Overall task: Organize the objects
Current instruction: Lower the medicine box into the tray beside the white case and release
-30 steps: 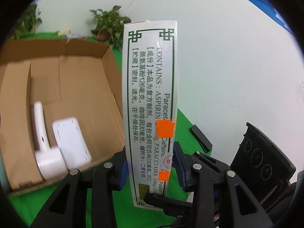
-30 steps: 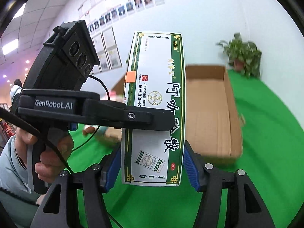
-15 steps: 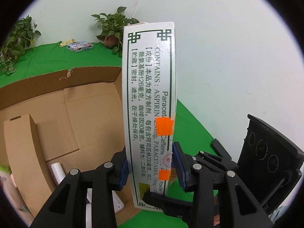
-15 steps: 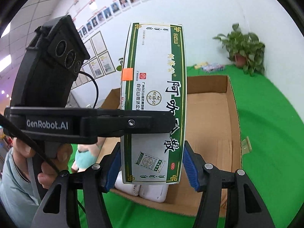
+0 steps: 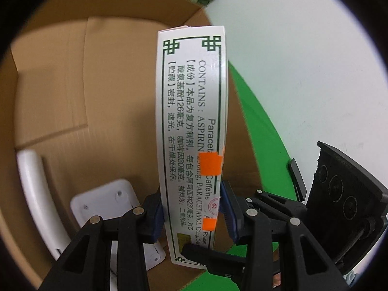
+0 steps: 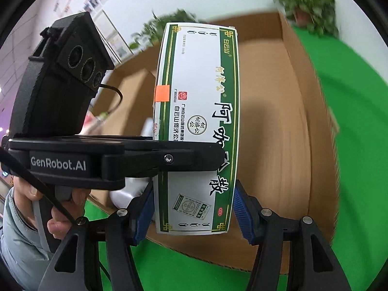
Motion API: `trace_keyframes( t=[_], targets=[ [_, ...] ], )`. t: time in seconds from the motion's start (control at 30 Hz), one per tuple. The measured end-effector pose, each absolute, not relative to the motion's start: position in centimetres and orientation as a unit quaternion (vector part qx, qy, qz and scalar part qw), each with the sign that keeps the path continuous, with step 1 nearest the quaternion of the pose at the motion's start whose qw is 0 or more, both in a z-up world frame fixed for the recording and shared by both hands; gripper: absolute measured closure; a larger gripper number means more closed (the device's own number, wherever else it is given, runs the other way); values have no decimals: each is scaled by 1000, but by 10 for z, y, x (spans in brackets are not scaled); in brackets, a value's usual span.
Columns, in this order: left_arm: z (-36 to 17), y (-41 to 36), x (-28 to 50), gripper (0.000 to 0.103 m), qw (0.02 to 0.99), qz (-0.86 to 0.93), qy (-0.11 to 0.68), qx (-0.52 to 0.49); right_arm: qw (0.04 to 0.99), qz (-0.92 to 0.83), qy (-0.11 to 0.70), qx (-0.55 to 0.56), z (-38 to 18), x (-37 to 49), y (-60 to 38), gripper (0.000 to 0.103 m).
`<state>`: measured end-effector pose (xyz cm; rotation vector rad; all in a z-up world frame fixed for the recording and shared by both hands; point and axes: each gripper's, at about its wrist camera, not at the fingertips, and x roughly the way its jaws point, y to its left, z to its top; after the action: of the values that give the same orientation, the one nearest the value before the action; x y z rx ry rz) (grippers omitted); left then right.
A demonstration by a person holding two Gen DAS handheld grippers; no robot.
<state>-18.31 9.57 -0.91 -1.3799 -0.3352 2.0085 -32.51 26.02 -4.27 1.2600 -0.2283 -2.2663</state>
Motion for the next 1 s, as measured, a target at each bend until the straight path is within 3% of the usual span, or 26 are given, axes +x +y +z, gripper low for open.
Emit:
trace_keyframes(
  t=[0.3, 0.8, 1.0],
  targets=[
    [-30, 86, -165, 58, 310, 758, -136, -557, 248, -826, -80, 500, -60, -336, 258, 46],
    [1, 37, -95, 54, 259, 793, -100, -542, 207, -834, -1, 512, -51, -336, 230, 46],
    [33, -9, -46, 54, 230, 838, -101, -485, 185, -835, 17, 517, -52, -340, 218, 46]
  ],
)
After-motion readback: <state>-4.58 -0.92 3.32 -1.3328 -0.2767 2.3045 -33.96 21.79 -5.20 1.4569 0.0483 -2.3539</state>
